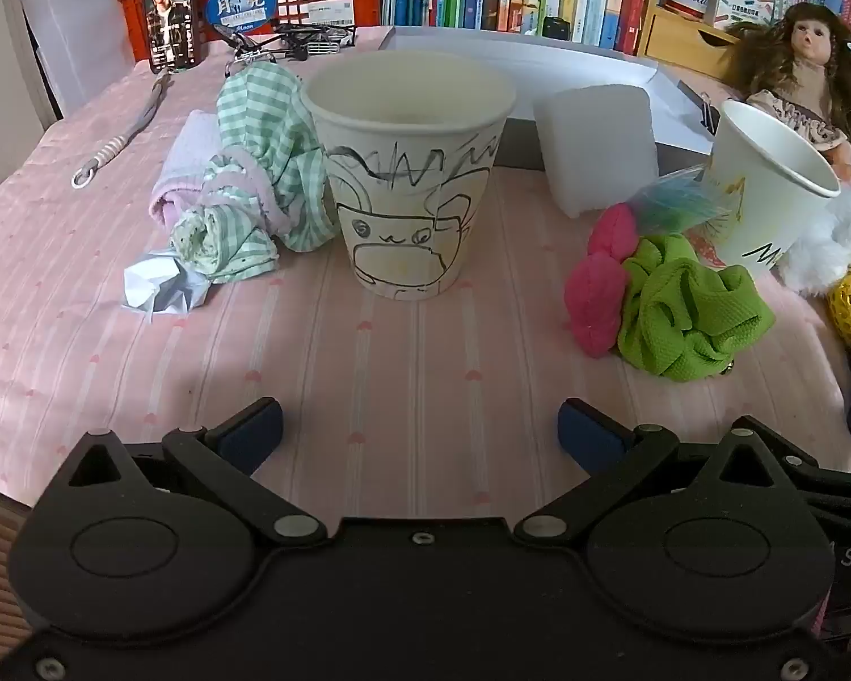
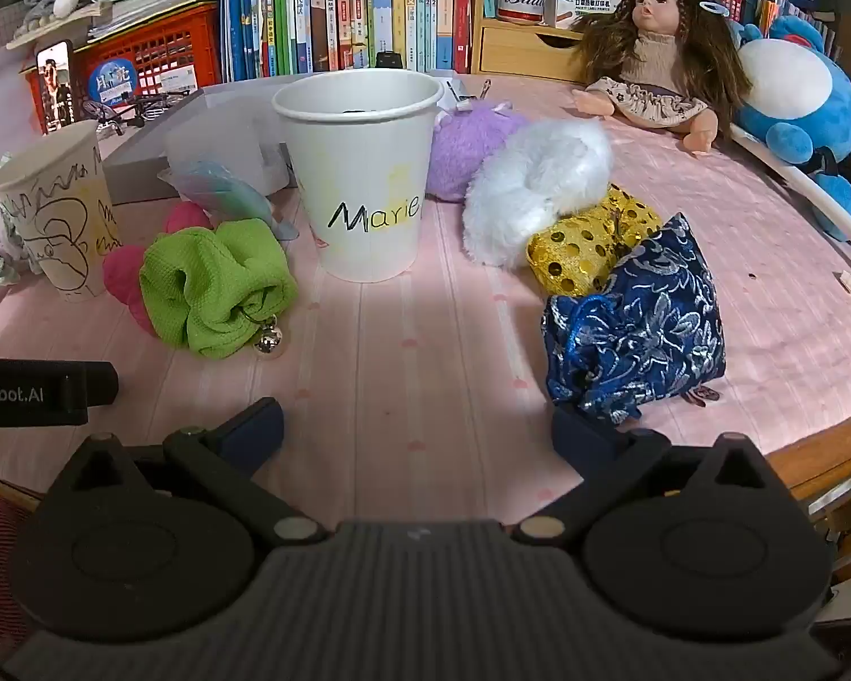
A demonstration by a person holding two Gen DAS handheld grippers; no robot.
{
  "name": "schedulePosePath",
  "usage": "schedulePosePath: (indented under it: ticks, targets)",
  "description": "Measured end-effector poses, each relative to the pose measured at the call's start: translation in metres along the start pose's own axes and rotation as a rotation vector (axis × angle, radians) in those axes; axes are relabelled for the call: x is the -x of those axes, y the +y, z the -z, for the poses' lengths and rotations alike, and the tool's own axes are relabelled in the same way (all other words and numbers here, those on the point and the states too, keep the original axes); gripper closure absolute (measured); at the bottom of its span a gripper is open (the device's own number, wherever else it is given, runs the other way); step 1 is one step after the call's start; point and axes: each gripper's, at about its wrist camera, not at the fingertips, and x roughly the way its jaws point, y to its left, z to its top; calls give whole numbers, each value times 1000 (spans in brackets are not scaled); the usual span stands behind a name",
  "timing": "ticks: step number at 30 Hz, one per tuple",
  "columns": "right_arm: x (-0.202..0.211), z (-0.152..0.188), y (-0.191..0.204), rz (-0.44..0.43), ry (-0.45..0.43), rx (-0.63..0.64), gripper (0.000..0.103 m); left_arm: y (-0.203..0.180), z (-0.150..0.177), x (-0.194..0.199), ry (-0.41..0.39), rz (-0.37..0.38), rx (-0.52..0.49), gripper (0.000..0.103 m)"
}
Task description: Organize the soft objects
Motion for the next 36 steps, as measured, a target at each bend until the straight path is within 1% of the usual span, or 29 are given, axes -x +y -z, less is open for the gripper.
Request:
schedulePosePath:
  ticks: [10,11,36]
  targets:
    - [0,0,0,1,-2,1,0,3,0,-6,0,-4,2,0]
    - [0,0,0,1,0,1,0,2,-3,-4,9,-4,2,0]
    - [0,0,0,2,-1,2,0,2,-3,-5,11,-4,2,0]
